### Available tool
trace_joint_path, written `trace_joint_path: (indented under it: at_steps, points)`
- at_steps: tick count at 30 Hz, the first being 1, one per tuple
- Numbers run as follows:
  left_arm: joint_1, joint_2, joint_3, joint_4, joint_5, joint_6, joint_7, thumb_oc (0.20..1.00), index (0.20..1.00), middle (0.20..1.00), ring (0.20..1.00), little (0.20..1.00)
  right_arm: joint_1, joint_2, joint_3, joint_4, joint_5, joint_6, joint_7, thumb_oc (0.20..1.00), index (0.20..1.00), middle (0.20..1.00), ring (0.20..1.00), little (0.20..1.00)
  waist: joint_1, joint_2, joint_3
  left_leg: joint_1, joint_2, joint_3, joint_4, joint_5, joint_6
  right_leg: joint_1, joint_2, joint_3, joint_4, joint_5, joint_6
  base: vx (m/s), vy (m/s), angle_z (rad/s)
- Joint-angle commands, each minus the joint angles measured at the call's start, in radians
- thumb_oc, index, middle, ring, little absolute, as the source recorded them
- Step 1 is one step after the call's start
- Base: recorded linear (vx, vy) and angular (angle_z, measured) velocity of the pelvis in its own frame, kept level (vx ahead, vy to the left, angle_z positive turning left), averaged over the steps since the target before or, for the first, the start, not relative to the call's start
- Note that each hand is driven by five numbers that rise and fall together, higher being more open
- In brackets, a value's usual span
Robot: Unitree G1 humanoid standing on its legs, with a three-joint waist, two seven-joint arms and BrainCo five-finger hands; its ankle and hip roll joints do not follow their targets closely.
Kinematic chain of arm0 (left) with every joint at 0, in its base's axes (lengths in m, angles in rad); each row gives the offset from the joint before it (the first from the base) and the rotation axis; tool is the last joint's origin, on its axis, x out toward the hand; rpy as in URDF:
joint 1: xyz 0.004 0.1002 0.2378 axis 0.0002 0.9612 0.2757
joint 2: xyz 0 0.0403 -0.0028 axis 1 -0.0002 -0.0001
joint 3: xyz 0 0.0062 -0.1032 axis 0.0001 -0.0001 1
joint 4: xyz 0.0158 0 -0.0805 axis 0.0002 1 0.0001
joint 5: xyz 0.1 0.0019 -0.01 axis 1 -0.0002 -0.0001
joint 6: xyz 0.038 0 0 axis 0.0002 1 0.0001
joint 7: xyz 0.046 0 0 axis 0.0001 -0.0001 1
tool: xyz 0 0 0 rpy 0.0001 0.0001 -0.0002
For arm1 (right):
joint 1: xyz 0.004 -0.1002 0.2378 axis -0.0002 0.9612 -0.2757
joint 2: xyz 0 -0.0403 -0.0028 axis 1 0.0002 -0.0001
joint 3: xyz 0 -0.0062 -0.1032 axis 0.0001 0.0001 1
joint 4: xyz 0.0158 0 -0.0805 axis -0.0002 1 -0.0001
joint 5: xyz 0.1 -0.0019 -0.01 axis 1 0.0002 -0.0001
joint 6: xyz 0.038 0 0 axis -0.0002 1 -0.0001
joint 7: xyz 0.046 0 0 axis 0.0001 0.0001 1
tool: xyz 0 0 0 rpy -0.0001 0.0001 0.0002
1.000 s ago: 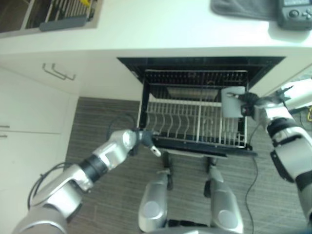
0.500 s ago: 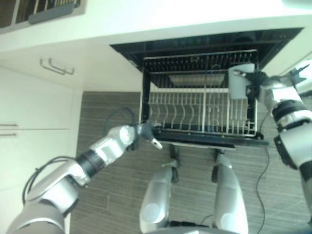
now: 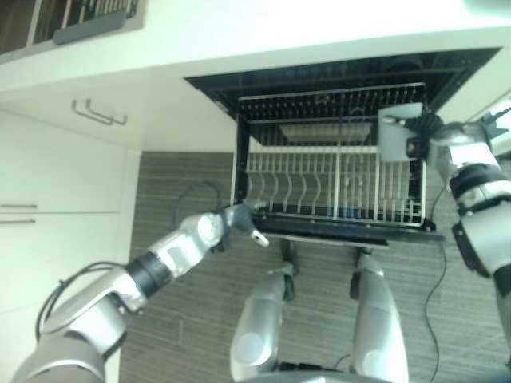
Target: Place the dishes in the dishwasher.
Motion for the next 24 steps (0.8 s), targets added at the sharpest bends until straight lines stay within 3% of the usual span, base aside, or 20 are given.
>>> trace_joint_path:
  at_steps: [1, 11, 24]
  points:
    - [0.274, 0.046, -0.071, -0.010, -0.048, 0.036, -0.035, 1.000, 1.000, 1.000, 1.000, 1.000, 0.001, -0.088, -0.023, -0.052, -0.030, -0.058, -0.009, 1.000, 1.000, 1.000, 1.000, 1.000, 0.029, -0.061, 0.030, -0.077, -0.018, -0.013, 0.097, -0.023, 0.034, 0.021, 0.015, -0.025, 0.043, -0.099, -0.005, 0.00, 0.000, 0.00]
    - [0.305, 0.052, -0.047, -0.037, -0.044, 0.051, -0.037, 1.000, 1.000, 1.000, 1.000, 1.000, -0.010, -0.107, -0.001, -0.125, -0.061, -0.033, -0.013, 1.000, 1.000, 1.000, 1.000, 1.000, 0.027, -0.071, 0.030, -0.052, -0.015, -0.010, 0.078, -0.008, 0.031, 0.051, 0.018, -0.031, 0.022, -0.092, -0.007, 0.00, 0.001, 0.00]
    - [0.373, 0.031, 0.023, -0.061, -0.026, 0.056, -0.007, 1.000, 1.000, 1.000, 1.000, 1.000, 0.084, -0.115, -0.039, -0.460, -0.027, -0.023, -0.087, 1.000, 1.000, 1.000, 1.000, 1.000, -0.005, -0.087, 0.030, -0.036, -0.010, 0.011, 0.052, 0.002, 0.031, 0.062, 0.028, -0.018, 0.002, -0.090, -0.014, -0.01, 0.020, -0.02]
